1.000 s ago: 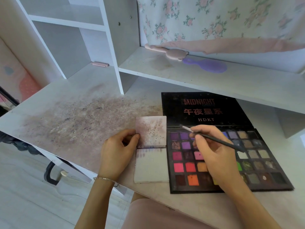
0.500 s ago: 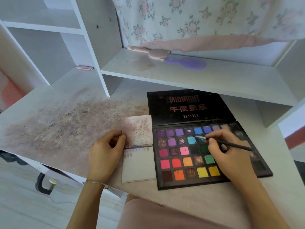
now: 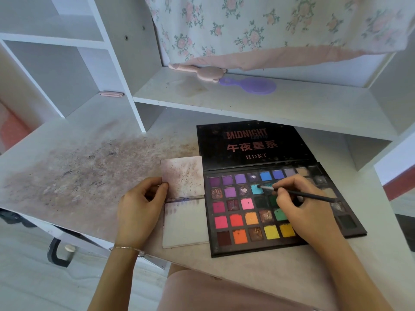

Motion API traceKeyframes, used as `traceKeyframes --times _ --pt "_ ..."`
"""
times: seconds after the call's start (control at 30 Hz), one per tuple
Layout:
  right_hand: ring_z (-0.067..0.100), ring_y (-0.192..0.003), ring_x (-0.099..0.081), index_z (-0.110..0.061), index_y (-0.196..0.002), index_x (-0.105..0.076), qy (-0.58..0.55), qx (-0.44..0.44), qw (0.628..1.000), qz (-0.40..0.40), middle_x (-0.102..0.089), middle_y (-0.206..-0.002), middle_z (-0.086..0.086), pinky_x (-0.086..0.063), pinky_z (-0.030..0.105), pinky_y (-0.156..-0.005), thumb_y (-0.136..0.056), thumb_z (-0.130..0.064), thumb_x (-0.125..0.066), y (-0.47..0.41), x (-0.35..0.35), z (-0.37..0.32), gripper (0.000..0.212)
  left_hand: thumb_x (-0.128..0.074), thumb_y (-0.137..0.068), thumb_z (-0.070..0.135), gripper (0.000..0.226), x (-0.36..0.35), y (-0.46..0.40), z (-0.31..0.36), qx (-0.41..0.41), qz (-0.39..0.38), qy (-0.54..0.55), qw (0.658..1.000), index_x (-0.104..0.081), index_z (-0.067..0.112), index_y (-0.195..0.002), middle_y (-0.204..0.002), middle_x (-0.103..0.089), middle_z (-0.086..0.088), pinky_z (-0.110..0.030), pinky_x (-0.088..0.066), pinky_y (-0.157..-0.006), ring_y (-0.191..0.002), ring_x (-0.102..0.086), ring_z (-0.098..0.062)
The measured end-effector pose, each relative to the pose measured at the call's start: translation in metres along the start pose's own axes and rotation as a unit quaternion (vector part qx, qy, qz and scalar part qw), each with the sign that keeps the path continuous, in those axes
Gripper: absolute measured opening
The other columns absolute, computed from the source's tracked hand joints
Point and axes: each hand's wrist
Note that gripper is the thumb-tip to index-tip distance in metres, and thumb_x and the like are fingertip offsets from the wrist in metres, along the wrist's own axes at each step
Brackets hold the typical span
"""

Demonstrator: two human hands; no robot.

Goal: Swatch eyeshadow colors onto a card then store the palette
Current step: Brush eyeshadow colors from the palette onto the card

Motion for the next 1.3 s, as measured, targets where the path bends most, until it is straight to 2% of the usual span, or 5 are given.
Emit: traceKeyframes --times 0.37,0.47,0.57,0.73,1.3 --pt "-0.014 -0.081 -0.055 -0.032 -0.075 -0.051 -0.013 0.012 1.0 0.016 -0.058 -0.075 -0.013 -0.044 0.002 -0.06 -0.084 0.001 -0.054 0.0 0.001 -0.002 0.035 -0.062 -0.085 0.016 0.01 0.0 0.0 0.0 -0.012 -0.001 -0.002 1.0 -0.066 0.026 -0.082 -0.072 -0.066 0.004 -0.033 -0.05 -0.071 -0.072 -0.062 -0.015" --pt "-0.006 -0.079 -0.058 -0.034 -0.076 -0.052 -0.032 0.023 0.999 0.017 -0.058 -0.074 -0.013 -0.048 0.007 -0.06 -0.083 0.002 -0.054 0.0 -0.002 -0.008 0.036 -0.062 -0.085 0.016 0.01 0.001 0.0 0.0 -0.011 -0.006 0.0 1.0 -0.066 0.025 -0.085 -0.073 -0.067 0.004 -0.034 -0.05 -0.072 -0.073 -0.063 -0.015" --pt "0.009 -0.072 -0.059 -0.035 -0.077 -0.054 -0.06 0.024 0.998 -0.016 -0.06 -0.069 -0.005 -0.052 0.02 -0.054 -0.084 -0.003 -0.055 0.003 -0.013 -0.018 0.032 -0.062 -0.084 0.015 0.011 0.001 0.0 0.0 -0.013 -0.005 0.002 1.0 -0.065 0.026 -0.083 -0.073 -0.067 0.004 -0.034 -0.05 -0.072 -0.073 -0.063 -0.015" --pt "0.002 -0.069 -0.056 -0.034 -0.077 -0.057 -0.105 0.049 0.989 -0.091 -0.061 -0.078 -0.018 -0.042 0.009 -0.057 -0.083 -0.01 -0.057 0.005 -0.038 -0.038 0.024 -0.063 -0.084 0.015 0.008 0.001 0.0 0.0 -0.012 0.0 -0.001 1.0 -0.069 0.018 -0.088 -0.073 -0.068 0.001 -0.034 -0.051 -0.073 -0.073 -0.063 -0.016" --pt "0.003 -0.075 -0.059 -0.037 -0.078 -0.053 -0.125 0.023 0.972 -0.197 -0.064 -0.08 -0.011 -0.047 0.009 -0.062 -0.085 -0.01 -0.054 0.004 -0.079 -0.054 0.028 -0.063 -0.084 0.017 0.007 0.0 0.0 0.0 -0.014 0.012 -0.013 1.0 -0.069 0.019 -0.087 -0.069 -0.064 0.009 -0.028 -0.048 -0.067 -0.069 -0.061 -0.012"
Point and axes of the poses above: each hand's wrist, its own y-axis away from the middle knuckle, its own x-axis out of the back of the hand, z = x × y
